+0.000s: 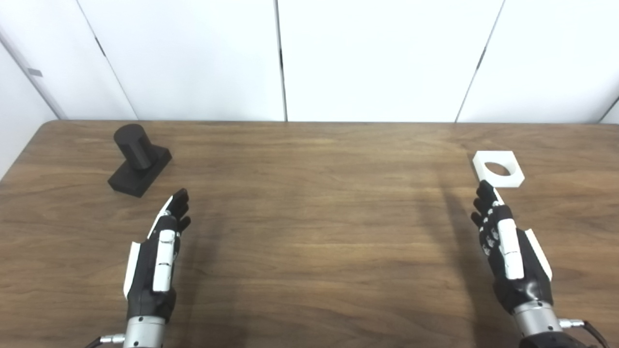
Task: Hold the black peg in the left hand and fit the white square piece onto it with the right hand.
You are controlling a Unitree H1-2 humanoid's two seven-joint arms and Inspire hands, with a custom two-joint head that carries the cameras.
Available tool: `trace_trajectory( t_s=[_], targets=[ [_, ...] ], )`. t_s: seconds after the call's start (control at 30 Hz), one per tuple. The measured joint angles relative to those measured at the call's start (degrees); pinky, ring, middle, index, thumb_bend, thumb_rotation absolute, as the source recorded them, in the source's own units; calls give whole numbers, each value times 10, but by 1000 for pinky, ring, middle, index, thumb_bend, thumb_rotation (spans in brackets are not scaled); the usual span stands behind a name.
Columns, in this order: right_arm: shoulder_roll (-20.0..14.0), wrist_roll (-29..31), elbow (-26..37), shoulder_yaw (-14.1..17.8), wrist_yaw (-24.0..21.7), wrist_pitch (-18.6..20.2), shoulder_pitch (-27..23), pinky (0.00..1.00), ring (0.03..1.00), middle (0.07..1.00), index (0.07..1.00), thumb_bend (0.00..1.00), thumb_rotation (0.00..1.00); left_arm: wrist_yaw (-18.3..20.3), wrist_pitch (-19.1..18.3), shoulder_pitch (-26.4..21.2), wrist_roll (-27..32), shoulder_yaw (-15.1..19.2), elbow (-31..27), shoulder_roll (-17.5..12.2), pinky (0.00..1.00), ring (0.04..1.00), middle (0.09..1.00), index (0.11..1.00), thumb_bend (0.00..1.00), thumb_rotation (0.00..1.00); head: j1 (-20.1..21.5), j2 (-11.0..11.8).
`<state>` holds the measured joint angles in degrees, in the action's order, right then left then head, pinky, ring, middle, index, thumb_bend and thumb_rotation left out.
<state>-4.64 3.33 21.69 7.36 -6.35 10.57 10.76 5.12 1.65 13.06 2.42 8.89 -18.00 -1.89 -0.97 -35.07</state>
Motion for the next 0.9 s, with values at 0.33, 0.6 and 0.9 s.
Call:
trace_trajectory(
  t_s=[0.33, 0.6, 0.9],
  targets=[
    [0, -2, 0, 0, 0, 2, 0, 1000, 1000, 1000, 997, 510, 1000, 0, 11, 0, 0, 0, 4, 0, 935, 957, 943, 919, 523, 919, -5, 1],
    [-2, 18, -2, 8, -11, 1, 0, 1000, 1000, 1000, 1000, 490, 1000, -2, 13, 0, -1, -6, 7, 4, 892, 932, 923, 887, 511, 848, -93, 26],
    [-6, 38, -42, 27, -38, -33, 0, 1000, 1000, 1000, 1000, 557, 1000, -22, 63, 1, -37, -32, 50, 8, 814, 898, 905, 871, 591, 772, -179, 71]
  ],
)
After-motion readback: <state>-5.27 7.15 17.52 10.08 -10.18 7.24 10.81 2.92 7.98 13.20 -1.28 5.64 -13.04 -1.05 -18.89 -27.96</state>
